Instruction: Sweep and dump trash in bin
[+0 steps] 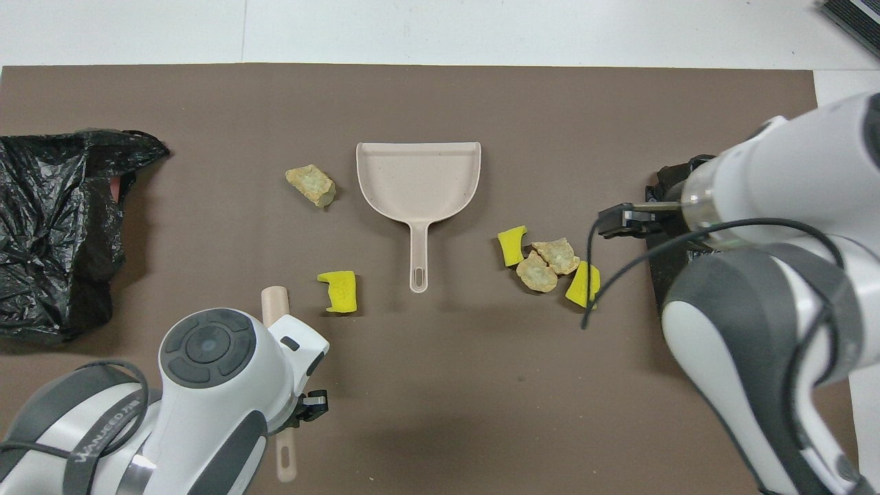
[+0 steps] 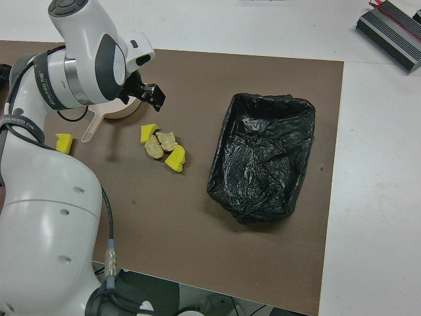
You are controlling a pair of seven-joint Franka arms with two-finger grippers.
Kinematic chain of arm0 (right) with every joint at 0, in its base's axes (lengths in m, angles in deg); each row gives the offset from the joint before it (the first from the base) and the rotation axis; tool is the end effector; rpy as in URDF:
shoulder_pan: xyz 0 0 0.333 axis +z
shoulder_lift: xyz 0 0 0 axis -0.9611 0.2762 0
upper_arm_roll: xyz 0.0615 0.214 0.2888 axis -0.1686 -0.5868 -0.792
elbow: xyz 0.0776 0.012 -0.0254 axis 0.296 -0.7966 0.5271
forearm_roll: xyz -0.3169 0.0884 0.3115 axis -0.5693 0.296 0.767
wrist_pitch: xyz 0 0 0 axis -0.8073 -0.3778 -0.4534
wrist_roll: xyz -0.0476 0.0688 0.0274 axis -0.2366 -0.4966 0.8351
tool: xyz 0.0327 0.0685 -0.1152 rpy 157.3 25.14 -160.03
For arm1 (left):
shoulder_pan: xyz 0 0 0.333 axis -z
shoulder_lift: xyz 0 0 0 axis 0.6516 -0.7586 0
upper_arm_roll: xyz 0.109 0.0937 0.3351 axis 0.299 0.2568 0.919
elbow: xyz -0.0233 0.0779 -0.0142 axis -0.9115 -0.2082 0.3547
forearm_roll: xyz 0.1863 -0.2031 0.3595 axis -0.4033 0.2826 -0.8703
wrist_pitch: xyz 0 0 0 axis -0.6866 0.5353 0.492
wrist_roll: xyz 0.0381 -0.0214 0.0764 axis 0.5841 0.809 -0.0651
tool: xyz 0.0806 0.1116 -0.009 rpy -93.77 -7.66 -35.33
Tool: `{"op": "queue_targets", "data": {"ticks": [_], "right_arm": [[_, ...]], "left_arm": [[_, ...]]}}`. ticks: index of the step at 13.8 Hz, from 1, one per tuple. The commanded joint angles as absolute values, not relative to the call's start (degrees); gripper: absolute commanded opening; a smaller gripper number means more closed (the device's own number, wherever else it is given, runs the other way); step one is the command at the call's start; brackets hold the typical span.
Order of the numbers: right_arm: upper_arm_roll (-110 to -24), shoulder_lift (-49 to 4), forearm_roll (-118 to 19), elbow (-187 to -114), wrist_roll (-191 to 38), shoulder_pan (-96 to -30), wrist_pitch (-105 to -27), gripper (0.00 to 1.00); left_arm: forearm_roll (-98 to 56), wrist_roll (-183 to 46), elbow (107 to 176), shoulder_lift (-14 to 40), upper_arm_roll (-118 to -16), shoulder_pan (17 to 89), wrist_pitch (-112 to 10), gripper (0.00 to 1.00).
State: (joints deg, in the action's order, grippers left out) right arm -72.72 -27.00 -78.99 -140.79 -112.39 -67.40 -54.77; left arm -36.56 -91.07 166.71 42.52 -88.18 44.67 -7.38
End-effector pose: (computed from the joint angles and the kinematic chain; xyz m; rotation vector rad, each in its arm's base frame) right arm 0.6531 0.2235 0.5102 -3.0728 0.2203 -0.0020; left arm 0.3699 -0.2248 0.4139 -2.8925 -0.3990 0.5077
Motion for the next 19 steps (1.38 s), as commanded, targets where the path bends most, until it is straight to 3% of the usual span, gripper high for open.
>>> {"op": "queue_targets", "data": {"ticks": [1, 6, 10, 15, 16, 17, 18, 19], "right_arm": [[-77.79, -17.69, -80.15, -133.15, -121.77, -67.38, -59.01, 1.00], [-83.87, -10.75, -86.81, -131.83, -133.99, -64.49, -67.11, 1.00], [-87.91, -4.50, -98.76, -131.92, -135.86, -61.75, -68.63, 1.00], [-88.71, -4.05, -101.43, -133.50, -134.64, -62.01, -69.16, 1.00], [-88.71, -4.05, -101.43, -133.50, -134.37, -61.93, -69.16, 0.95], [-88.80, -4.05, -101.34, -133.59, -134.37, -62.01, -69.24, 0.79], [-89.41, -4.05, -101.17, -133.76, -134.37, -62.10, -69.24, 0.70], [-89.93, -4.05, -101.08, -134.02, -134.37, -62.19, -69.24, 0.68]], "left_arm": [[-37.06, -101.69, 173.16, 48.78, -86.31, 44.18, -8.12, 0.00], [-36.62, -117.89, 179.04, 48.53, -85.42, 44.70, -12.42, 0.00], [-29.60, -124.85, 180.37, 46.25, -85.60, 44.79, -19.53, 0.00], [-23.62, -128.11, 179.94, 43.17, -85.60, 44.79, -28.84, 0.00], [-23.43, -128.02, 179.59, 42.73, -85.60, 44.79, -29.82, 0.00], [-23.35, -127.76, 178.80, 41.77, -85.60, 44.88, -30.27, 0.00], [-23.17, -127.67, 177.66, 40.72, -85.60, 44.88, -31.14, 0.00], [-23.26, -127.59, 176.52, 39.31, -85.60, 44.88, -32.54, 0.00]]}}
